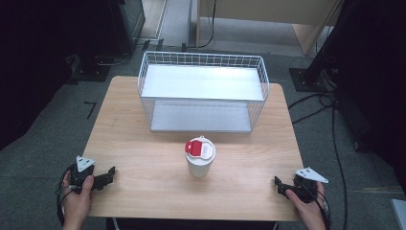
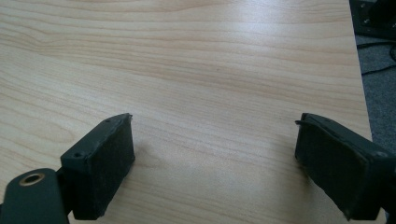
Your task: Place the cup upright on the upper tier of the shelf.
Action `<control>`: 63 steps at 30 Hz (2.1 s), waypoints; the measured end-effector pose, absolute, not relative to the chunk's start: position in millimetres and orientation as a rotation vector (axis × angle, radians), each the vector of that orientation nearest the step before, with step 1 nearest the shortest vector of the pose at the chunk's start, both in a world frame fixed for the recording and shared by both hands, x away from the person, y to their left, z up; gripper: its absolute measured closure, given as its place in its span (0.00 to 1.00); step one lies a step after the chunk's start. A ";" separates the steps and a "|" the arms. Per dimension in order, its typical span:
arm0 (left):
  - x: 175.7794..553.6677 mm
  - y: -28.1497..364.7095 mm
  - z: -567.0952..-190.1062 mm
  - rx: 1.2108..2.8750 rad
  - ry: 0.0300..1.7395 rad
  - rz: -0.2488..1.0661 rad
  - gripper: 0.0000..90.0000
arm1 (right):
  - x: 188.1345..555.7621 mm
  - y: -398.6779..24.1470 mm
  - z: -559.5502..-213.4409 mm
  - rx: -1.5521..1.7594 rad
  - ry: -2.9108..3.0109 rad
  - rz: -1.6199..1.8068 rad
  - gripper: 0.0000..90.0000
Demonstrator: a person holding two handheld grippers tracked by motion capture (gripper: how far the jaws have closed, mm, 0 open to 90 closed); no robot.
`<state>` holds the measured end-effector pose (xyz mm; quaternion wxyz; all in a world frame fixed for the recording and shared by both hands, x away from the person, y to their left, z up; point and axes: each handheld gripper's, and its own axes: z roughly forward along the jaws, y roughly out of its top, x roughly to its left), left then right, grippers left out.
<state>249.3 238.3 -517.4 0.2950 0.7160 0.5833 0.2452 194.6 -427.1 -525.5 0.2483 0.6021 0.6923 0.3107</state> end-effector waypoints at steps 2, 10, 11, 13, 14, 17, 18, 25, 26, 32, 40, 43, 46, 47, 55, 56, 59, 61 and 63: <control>249.3 238.4 -517.3 1.908 1.551 0.653 0.14 | 194.5 -427.0 -525.4 1.646 1.879 0.845 0.14; 249.8 237.8 -517.4 1.911 1.555 0.651 0.13 | 194.7 -422.7 -525.0 1.680 1.824 0.820 0.16; 249.8 237.8 -517.4 1.911 1.555 0.651 0.13 | 194.7 -422.7 -525.0 1.680 1.824 0.820 0.16; 249.8 237.8 -517.4 1.911 1.555 0.651 0.12 | 194.2 -417.1 -521.9 1.669 1.844 0.848 0.16; 249.8 237.8 -517.4 1.911 1.555 0.652 0.12 | 194.4 -414.6 -520.2 1.659 1.849 0.863 0.16; 249.8 237.8 -517.4 1.911 1.555 0.651 0.12 | 194.7 -404.8 -514.5 1.635 1.874 0.899 0.16; 249.9 237.8 -517.4 1.910 1.555 0.650 0.12 | 195.1 -401.2 -512.3 1.628 1.879 0.911 0.16; 249.9 238.0 -517.4 1.907 1.556 0.649 0.12 | 202.3 -371.5 -497.6 1.577 1.898 0.993 0.16; 249.9 238.1 -517.4 1.907 1.556 0.649 0.12 | 204.4 -366.4 -495.7 1.569 1.903 1.003 0.16; 250.4 235.5 -517.5 1.894 1.581 0.661 0.12 | 215.2 -337.5 -480.6 1.484 1.929 1.063 0.16; 252.0 229.7 -517.7 1.877 1.605 0.674 0.12 | 222.0 -302.4 -471.0 1.398 1.993 1.144 0.16; 251.9 230.8 -517.5 1.874 1.604 0.666 0.12 | 223.0 -290.4 -469.2 1.362 2.005 1.163 0.16; 251.8 231.4 -517.5 1.865 1.605 0.660 0.12 | 222.6 -277.3 -467.5 1.336 2.033 1.182 0.16; 252.1 230.0 -517.6 1.880 1.603 0.673 0.12 | 222.1 -271.3 -466.9 1.321 2.051 1.190 0.16; 252.2 229.8 -517.6 1.880 1.605 0.671 0.11 | 219.7 -245.2 -466.2 1.235 2.140 1.231 0.16; 252.2 229.9 -517.6 1.880 1.605 0.671 0.11 | 219.2 -241.5 -466.7 1.227 2.151 1.241 0.16; 252.2 229.9 -517.6 1.880 1.605 0.671 0.11 | 217.6 -232.1 -467.6 1.214 2.159 1.266 0.16; 252.2 229.9 -517.6 1.880 1.605 0.671 0.11 | 217.0 -226.1 -467.8 1.218 2.166 1.288 0.16; 252.2 229.9 -517.6 1.880 1.605 0.671 0.11 | 217.0 -221.1 -467.9 1.225 2.158 1.317 0.16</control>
